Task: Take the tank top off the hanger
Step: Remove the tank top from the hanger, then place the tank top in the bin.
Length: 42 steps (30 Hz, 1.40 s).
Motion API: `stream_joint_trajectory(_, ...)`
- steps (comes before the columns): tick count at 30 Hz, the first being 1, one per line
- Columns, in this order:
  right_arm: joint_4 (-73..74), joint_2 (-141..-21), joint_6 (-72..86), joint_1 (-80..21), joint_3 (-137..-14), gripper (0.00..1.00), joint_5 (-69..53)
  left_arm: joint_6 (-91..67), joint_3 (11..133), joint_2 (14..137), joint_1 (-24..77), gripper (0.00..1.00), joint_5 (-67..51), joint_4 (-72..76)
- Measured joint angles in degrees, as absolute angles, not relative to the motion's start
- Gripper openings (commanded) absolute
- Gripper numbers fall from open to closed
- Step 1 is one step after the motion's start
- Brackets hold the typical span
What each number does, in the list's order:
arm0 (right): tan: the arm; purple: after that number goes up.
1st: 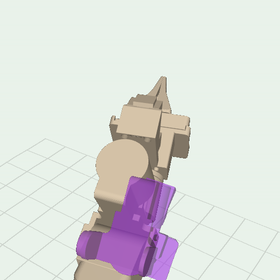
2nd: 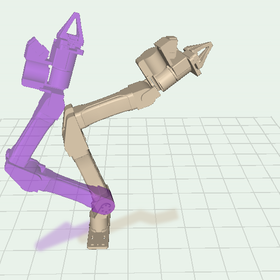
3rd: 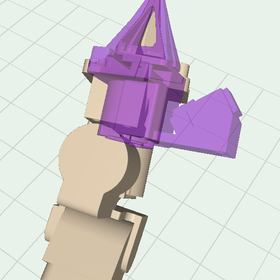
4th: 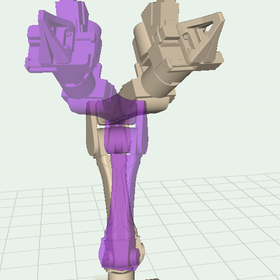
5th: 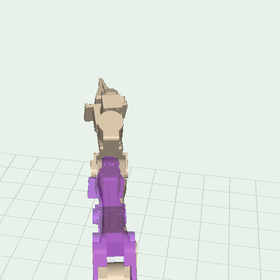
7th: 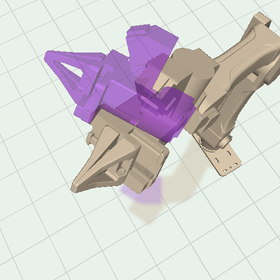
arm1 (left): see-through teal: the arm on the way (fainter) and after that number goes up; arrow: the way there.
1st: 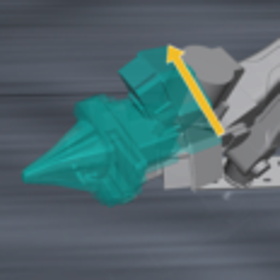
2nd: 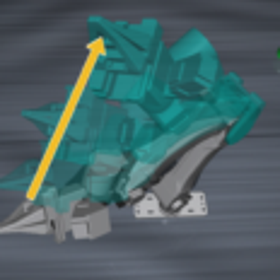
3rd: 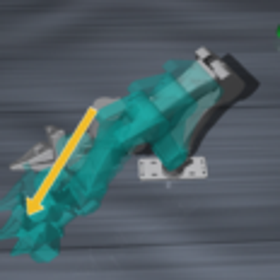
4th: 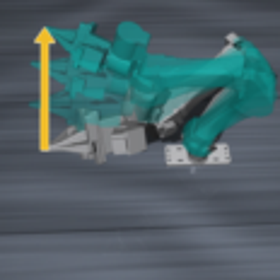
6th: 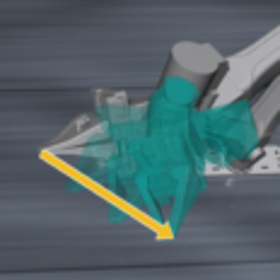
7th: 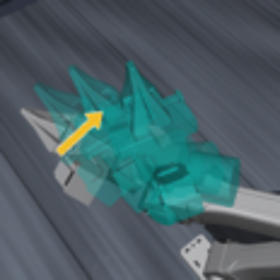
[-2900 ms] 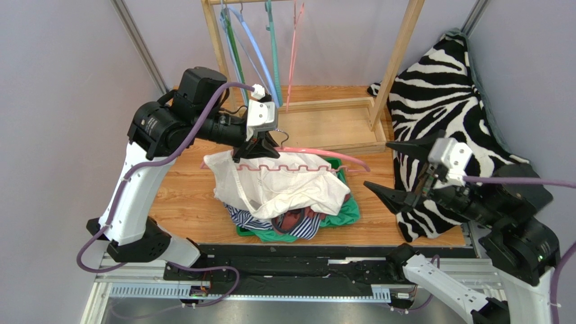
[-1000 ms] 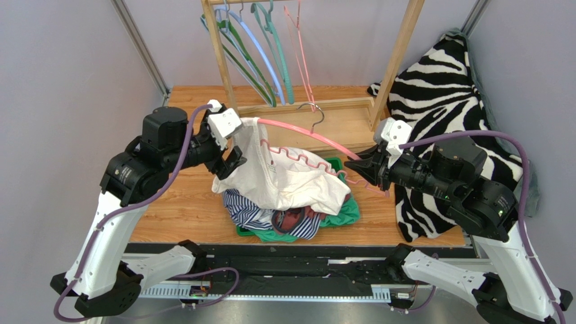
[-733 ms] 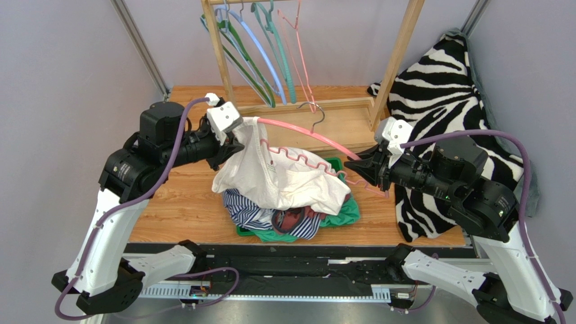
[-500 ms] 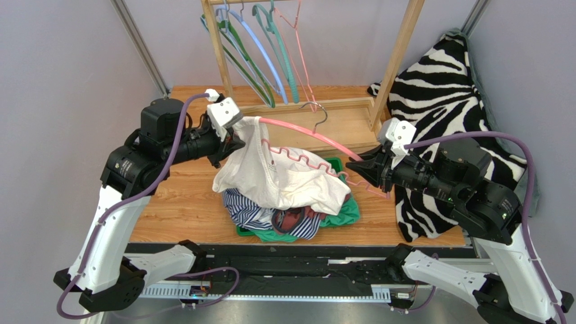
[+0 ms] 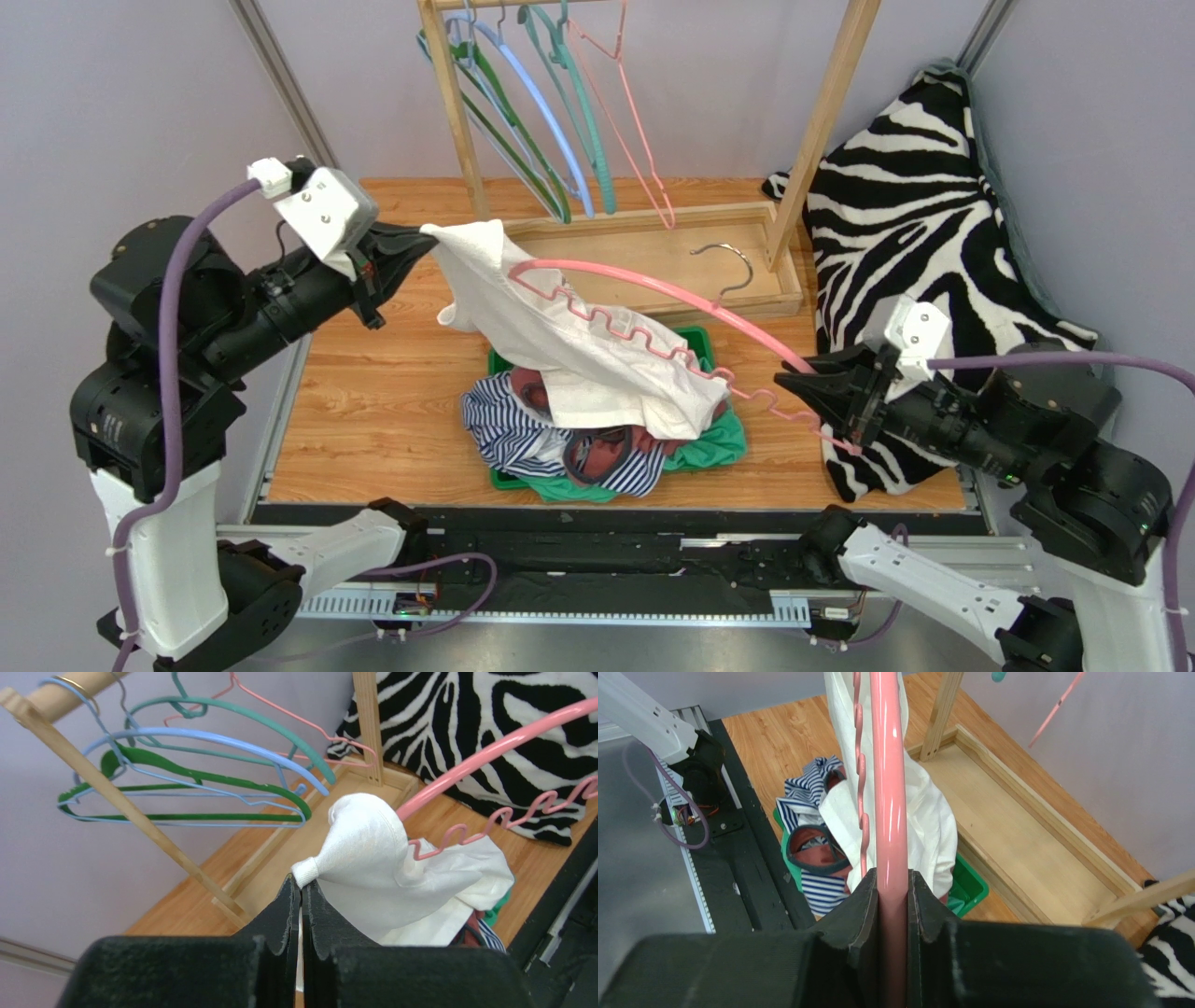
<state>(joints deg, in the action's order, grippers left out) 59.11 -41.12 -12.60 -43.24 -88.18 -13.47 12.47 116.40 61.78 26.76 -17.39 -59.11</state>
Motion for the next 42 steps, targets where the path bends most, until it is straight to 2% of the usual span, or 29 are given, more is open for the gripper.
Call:
stream_joint_trajectory(7, 66.5, -37.7, -10.1, -43.2, -93.9, 0.0, -8.3, 11.4, 119.0, 63.5, 26.5, 0.0, -16.7, -58.8)
stream_joint_trajectory(15, 70.4, -36.2, -2.2, -43.2, -99.0, 0.0, 11.2, 8.2, 131.8, 75.3, 26.5, 0.0, -22.8, -59.0)
stream_joint_trajectory(19, 71.0, -40.0, 0.2, -43.2, -99.8, 0.0, 20.7, 7.1, 133.0, 78.1, 28.2, 0.0, -25.6, -58.7)
stream_joint_trajectory(23, 70.7, -45.9, 0.8, -43.2, -99.8, 0.0, 26.5, 7.7, 124.8, 76.1, 34.2, 0.0, -26.3, -57.5)
stream_joint_trajectory(32, 65.5, -60.1, 0.1, -42.4, -99.4, 0.0, 30.4, 12.5, 89.3, 71.1, 40.4, 0.0, -24.1, -56.6)
stream_joint_trajectory(42, 59.4, -68.7, -2.9, -33.5, -105.0, 0.0, 26.2, 16.9, 74.5, 74.2, 41.1, 0.0, -16.0, -47.9)
